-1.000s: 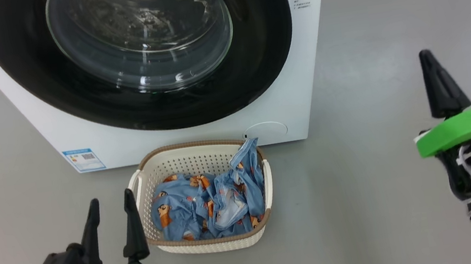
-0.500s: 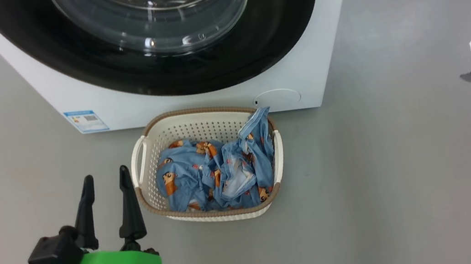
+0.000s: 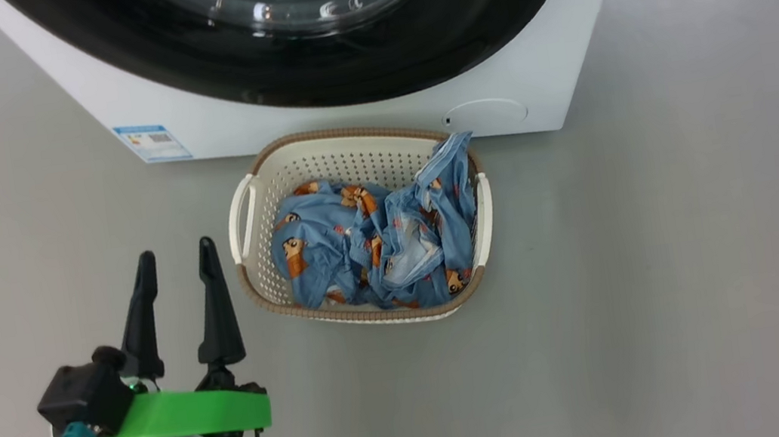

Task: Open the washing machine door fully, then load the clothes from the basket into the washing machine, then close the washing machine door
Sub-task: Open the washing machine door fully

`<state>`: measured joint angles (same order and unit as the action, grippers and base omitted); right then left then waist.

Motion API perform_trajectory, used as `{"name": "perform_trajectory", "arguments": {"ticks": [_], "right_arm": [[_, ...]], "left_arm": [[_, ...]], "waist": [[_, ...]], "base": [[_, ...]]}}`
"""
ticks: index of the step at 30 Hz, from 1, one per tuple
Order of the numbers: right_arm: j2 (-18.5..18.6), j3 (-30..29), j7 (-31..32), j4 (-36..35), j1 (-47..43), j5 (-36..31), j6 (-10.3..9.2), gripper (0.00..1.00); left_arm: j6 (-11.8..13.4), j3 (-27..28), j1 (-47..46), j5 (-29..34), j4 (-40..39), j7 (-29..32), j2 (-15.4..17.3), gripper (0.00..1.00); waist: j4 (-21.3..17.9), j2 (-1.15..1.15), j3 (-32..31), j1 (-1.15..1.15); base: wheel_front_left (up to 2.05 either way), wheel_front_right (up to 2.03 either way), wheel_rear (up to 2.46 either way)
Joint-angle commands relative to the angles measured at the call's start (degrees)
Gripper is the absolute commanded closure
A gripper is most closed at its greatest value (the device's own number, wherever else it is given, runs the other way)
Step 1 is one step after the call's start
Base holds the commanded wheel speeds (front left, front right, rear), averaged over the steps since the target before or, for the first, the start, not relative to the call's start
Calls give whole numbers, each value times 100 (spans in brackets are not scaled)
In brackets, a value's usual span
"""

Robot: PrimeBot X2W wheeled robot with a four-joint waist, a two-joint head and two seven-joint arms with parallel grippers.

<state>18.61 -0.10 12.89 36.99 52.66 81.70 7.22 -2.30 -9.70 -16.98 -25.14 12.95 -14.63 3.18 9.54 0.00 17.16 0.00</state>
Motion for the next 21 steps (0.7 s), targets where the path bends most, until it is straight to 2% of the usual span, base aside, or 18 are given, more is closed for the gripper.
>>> {"name": "perform_trajectory", "arguments": {"ticks": [1,10,21], "right_arm": [[30,51,84,-115,191,96,26,100],[33,-28,1038,410,895,743,26,100],[36,211,1740,837,1622,790,26,100]], "left_arm": [[-25,183,-204,60,-185,-37,74,0],[-81,245,-275,48,-294,-37,-3,0],[-97,179,-320,-118,-322,-37,-28,0]], "waist": [[113,0,140,0],[381,0,464,0],[646,0,725,0]], "base": [[0,0,0],[0,0,0],[0,0,0]]}}
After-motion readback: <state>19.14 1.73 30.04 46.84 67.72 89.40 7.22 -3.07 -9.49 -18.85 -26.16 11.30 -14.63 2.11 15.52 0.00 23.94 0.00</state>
